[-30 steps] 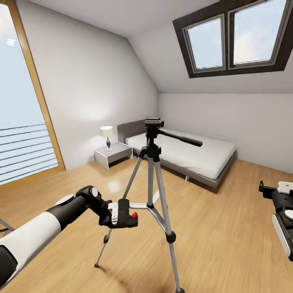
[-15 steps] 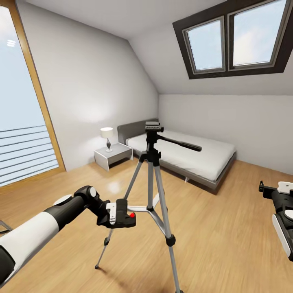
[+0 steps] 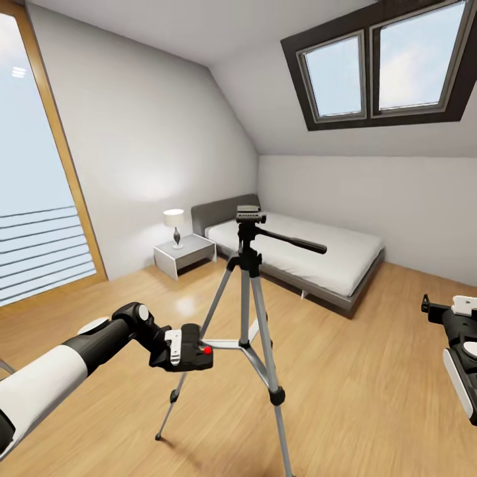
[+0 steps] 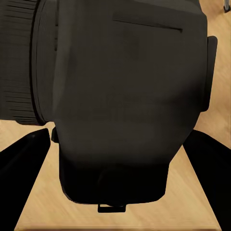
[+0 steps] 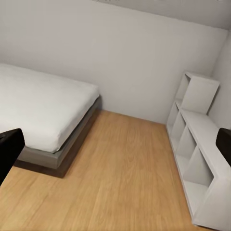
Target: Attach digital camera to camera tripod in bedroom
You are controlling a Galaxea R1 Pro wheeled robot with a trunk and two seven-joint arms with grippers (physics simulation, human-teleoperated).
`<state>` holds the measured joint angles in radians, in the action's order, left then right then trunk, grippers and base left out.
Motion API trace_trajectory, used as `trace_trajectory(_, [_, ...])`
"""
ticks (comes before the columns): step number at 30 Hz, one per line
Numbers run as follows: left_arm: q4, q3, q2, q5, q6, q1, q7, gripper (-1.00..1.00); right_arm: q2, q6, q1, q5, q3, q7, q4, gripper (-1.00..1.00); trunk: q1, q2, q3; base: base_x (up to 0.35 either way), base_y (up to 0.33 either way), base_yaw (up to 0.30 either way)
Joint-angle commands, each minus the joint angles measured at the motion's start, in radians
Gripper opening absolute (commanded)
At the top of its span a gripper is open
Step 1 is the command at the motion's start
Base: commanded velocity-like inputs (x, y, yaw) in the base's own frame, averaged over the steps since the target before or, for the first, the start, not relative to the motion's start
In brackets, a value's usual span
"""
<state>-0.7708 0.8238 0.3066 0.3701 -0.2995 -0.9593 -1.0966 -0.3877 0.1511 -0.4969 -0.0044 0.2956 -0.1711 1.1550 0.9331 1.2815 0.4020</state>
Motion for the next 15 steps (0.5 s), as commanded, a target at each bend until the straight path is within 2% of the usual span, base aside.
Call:
trace_trajectory(1, [-0.002, 0.003, 0.003, 0.0, -0.01, -0.001, -0.005, -1.0, 0.0, 0.006, 0.0, 0.0, -0.001, -0.004, 0.002, 1.0, -0.004, -0.006, -0.002, 0.0, 0.0, 0.0])
trace_trajectory(15, [-0.005, -0.001, 0.031, 0.0, -0.009, -0.001, -0.044, -1.0, 0.0, 0.006, 0.0, 0.0, -0.001, -0.004, 0.002, 1.0, -0.058, -0.104, -0.046, 0.0, 0.0, 0.0])
